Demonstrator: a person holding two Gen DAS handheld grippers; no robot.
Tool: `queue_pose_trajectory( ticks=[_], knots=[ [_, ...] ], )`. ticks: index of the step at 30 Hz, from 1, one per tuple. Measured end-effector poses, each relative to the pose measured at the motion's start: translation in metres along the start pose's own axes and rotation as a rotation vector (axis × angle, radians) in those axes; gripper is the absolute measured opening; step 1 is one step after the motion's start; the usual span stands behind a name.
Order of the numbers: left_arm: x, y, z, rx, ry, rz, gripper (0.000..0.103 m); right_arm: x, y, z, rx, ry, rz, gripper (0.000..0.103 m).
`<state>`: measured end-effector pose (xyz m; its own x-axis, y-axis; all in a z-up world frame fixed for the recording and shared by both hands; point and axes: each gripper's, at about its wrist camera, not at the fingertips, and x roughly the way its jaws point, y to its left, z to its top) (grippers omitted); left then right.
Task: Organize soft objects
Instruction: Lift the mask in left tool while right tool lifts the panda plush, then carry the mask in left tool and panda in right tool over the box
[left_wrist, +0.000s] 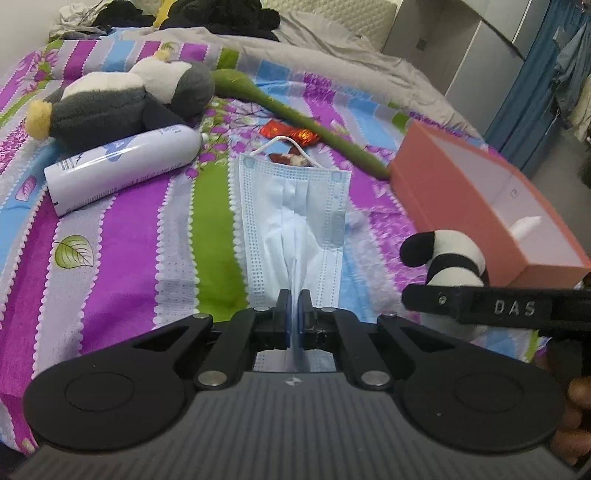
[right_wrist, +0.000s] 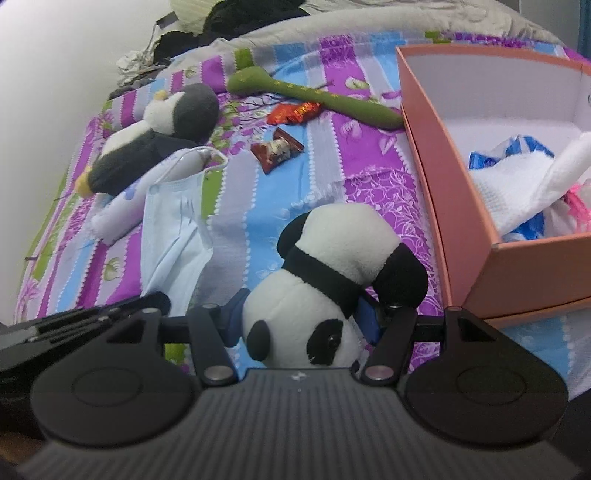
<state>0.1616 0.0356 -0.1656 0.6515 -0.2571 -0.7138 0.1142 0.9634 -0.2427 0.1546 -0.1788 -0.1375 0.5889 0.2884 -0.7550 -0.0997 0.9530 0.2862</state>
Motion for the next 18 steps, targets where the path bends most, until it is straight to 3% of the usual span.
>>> queue_pose_trajectory(
  ticks=[18],
  knots=[
    [-0.080,-0.033,0.007,0.012,-0.081,-0.072,0.005,-0.088,0.024,-0.003,-0.103,-0.143,-0.007,0.063]
  ],
)
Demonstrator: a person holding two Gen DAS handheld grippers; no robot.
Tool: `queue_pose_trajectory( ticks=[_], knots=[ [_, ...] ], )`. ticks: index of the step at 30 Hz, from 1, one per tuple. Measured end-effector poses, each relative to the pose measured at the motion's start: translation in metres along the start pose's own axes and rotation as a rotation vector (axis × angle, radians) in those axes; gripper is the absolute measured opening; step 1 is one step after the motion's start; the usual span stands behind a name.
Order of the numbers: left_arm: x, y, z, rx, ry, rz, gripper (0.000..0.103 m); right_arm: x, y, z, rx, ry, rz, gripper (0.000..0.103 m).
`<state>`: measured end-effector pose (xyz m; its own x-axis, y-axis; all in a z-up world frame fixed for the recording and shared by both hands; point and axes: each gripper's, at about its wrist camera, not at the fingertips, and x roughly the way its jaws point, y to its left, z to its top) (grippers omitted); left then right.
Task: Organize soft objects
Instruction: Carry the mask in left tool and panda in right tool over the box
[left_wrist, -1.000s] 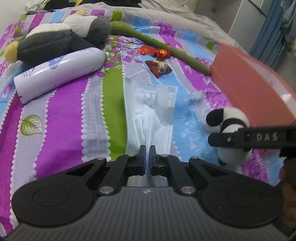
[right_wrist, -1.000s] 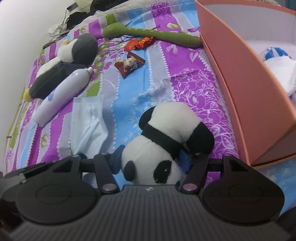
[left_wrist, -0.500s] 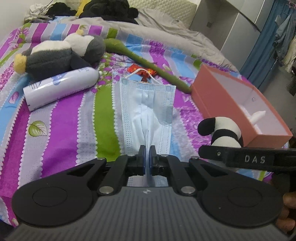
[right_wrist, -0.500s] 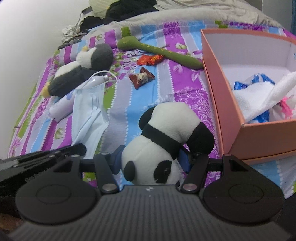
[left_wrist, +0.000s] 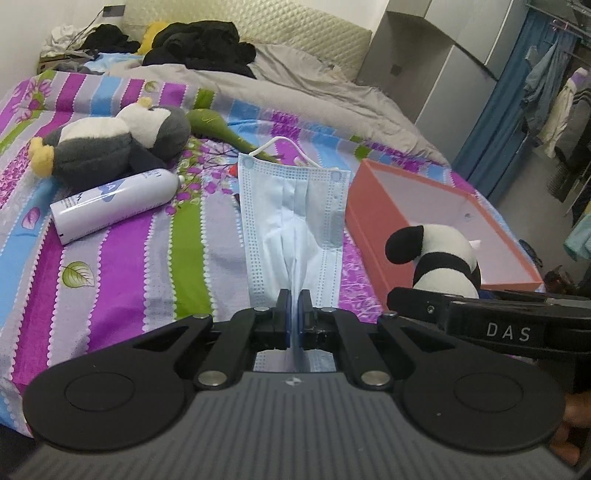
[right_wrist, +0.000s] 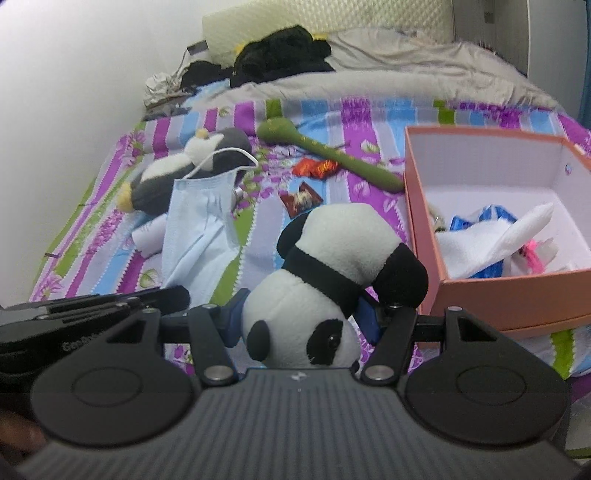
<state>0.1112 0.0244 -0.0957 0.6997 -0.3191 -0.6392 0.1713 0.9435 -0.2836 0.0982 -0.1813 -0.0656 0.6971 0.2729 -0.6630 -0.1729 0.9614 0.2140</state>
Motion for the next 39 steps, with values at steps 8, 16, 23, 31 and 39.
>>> queue_pose_trajectory(
  ticks=[8,16,23,31,39],
  knots=[
    [-0.022,-0.026,-0.005,0.033,-0.022,-0.040,0.005,-0.034,-0.006,-0.009,0.004,-0.051,-0.022,0.063],
    [-0.026,-0.062,-0.016,0.073,-0.012,-0.121,0.005,-0.063,-0.026,-0.024,0.026,-0.073,-0.077,0.063],
    [-0.021,-0.097,-0.021,0.134,0.013,-0.198,0.005,-0.087,-0.050,-0.036,0.084,-0.098,-0.138,0.063],
    [0.006,-0.129,-0.023,0.183,0.072,-0.228,0.005,-0.086,-0.084,-0.044,0.166,-0.080,-0.173,0.063],
    [0.049,-0.160,0.001,0.211,0.107,-0.213,0.005,-0.070,-0.126,-0.033,0.222,-0.044,-0.171,0.063]
  ],
)
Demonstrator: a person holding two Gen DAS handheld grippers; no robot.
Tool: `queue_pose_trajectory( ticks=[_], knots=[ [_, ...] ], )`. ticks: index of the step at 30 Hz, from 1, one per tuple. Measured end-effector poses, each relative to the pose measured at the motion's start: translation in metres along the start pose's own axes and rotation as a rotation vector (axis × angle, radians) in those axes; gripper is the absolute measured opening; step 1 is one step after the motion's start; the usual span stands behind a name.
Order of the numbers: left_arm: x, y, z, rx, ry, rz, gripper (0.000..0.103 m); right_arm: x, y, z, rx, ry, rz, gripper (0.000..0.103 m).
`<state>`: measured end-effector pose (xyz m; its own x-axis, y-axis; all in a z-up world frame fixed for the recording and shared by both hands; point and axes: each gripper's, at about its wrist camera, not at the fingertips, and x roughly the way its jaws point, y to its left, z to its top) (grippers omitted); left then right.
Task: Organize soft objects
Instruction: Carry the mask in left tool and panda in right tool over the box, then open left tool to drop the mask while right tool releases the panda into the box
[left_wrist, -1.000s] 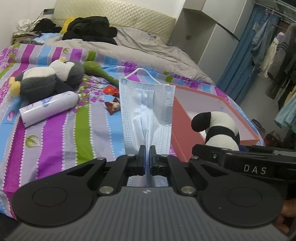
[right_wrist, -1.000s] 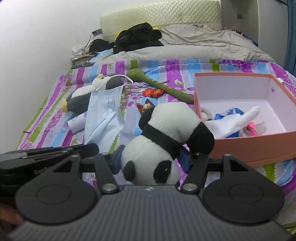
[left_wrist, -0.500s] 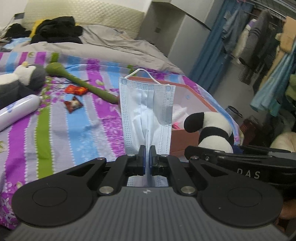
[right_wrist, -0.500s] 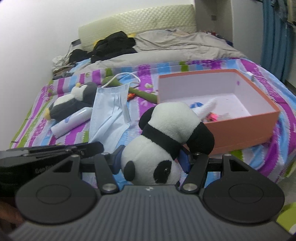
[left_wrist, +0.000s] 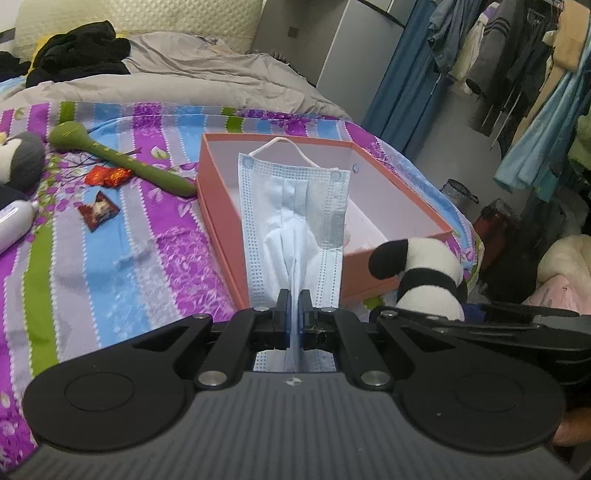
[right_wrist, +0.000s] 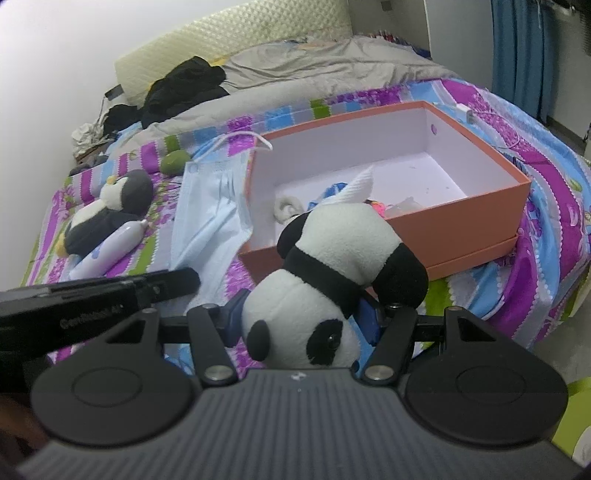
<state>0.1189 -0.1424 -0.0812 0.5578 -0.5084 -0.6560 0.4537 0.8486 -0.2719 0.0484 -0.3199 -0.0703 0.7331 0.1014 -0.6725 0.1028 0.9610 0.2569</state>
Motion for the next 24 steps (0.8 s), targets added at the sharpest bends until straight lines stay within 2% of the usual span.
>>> queue_pose_trajectory(
  ticks=[8,13,18,24],
  knots=[
    [0.050,-0.008,0.055,0.000,0.011,0.000,0.005,0.020,-0.032,0.052,0.022,-0.017,0.020,0.063],
    [0.090,-0.014,0.092,0.006,0.019,-0.007,0.005,0.046,-0.053,0.086,0.023,-0.020,0.003,0.063],
    [0.140,-0.017,0.122,0.019,0.061,-0.028,0.005,0.083,-0.078,0.110,0.052,0.019,-0.022,0.063],
    [0.198,-0.012,0.139,0.012,0.118,-0.018,0.005,0.129,-0.106,0.123,0.076,0.084,-0.057,0.064]
  ],
)
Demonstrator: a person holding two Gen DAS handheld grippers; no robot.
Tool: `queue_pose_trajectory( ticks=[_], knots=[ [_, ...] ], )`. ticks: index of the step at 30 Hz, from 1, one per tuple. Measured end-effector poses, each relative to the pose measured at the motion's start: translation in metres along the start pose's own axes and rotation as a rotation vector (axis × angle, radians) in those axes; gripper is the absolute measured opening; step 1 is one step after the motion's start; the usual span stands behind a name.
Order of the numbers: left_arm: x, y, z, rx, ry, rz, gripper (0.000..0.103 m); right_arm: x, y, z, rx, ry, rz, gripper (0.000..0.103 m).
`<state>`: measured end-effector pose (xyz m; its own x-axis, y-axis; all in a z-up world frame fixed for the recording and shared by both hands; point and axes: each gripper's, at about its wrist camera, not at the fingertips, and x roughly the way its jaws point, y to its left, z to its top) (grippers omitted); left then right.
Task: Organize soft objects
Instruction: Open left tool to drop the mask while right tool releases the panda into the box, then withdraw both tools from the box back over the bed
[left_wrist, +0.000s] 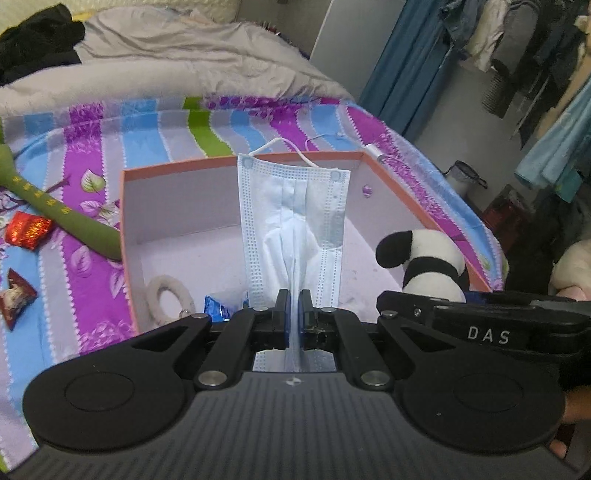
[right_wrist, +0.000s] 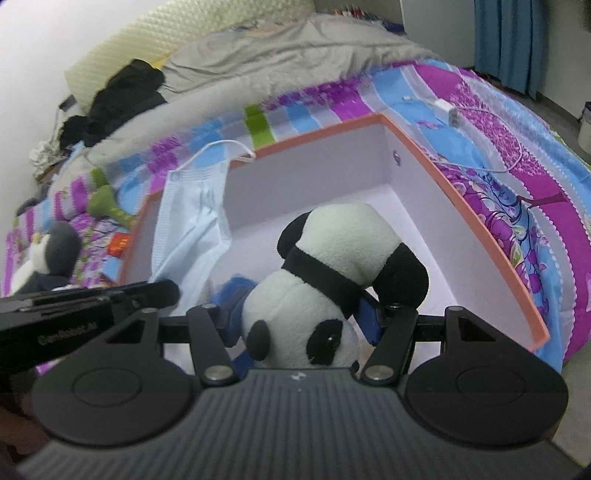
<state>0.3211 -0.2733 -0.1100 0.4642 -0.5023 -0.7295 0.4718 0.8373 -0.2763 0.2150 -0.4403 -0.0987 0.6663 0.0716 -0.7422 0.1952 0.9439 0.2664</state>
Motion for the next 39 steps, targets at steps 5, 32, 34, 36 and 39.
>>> queue_pose_trajectory(
  ticks=[5,32,34,36,39],
  knots=[
    [0.039,0.007,0.007,-0.002,0.050,0.001,0.005,0.028,-0.015,0.002,0.040,0.050,-0.012,0.064],
    [-0.068,-0.026,-0.018,0.039,-0.076,0.017,0.048,-0.051,0.002,-0.021,0.034,-0.028,-0.009,0.079],
    [-0.083,-0.027,-0.025,0.040,-0.092,0.016,0.048,-0.063,0.010,-0.026,0.020,-0.046,-0.005,0.079],
    [-0.100,-0.027,-0.032,0.041,-0.111,0.017,0.048,-0.075,0.019,-0.031,0.008,-0.061,0.007,0.079],
    [-0.126,-0.026,-0.045,0.037,-0.138,0.018,0.048,-0.092,0.033,-0.041,-0.011,-0.083,0.026,0.079]
  ],
)
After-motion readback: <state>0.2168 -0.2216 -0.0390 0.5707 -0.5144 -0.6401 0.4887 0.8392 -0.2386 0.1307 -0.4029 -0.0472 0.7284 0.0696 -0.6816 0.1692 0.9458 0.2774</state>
